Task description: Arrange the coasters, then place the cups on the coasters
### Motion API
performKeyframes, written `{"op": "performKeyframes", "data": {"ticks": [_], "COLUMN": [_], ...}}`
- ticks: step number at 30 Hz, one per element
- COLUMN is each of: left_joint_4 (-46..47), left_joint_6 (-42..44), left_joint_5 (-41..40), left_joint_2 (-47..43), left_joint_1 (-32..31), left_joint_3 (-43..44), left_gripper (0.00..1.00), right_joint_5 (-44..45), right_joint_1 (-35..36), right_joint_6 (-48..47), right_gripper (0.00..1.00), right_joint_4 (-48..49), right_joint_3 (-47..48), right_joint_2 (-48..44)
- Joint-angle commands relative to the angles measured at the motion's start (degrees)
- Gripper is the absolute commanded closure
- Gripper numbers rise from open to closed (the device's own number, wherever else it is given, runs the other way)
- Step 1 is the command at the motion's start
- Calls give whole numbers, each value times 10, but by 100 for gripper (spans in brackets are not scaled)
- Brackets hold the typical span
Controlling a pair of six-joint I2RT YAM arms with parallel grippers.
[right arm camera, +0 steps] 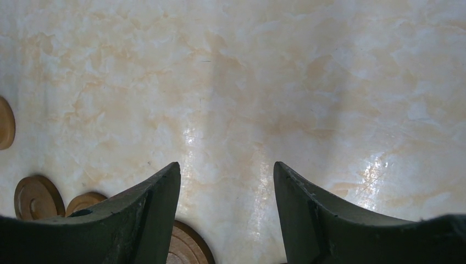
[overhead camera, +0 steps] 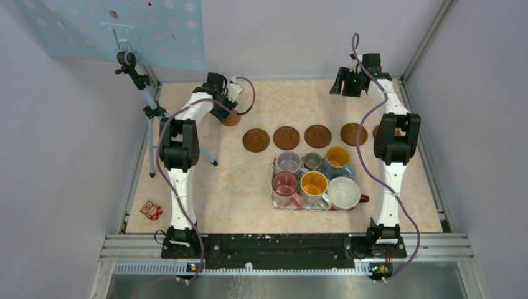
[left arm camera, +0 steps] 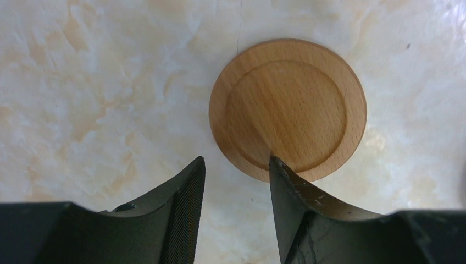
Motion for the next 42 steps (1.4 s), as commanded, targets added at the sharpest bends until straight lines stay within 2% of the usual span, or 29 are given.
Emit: {"op": "performKeyframes", "data": {"ticks": [1, 7, 12, 18, 26, 32, 42], "left_joint_4": [-80, -94, -83, -51, -34, -59, -101], "left_joint_6": [29, -15, -77, -141, -195, -198, -228], "left_joint_5": [18, 71, 95, 84, 59, 52, 102], "left_joint_2": [-35, -39, -10, 36, 77, 87, 30], "left_joint_1": [9, 9, 9, 9, 8, 9, 9], "left_joint_3": [-8, 57, 114, 159, 183, 180, 71], "left_gripper": [46, 40, 25, 21, 23, 28, 33], "right_joint_5": [-13, -17, -19, -18, -14, -15, -17], "right_joint_1": [4, 4, 4, 4, 4, 4, 3], "right_joint_6": [-7, -13, -15, -15, -15, -18, -17], "right_gripper": [38, 38, 38, 38, 38, 38, 39], "right_joint_4": [-2, -10, -16, -18, -20, -23, -24], "right_joint_3": [13, 16, 17, 16, 17, 18, 18], "right_joint_2": [-35, -38, -40, -42, -46, -45, -46]}}
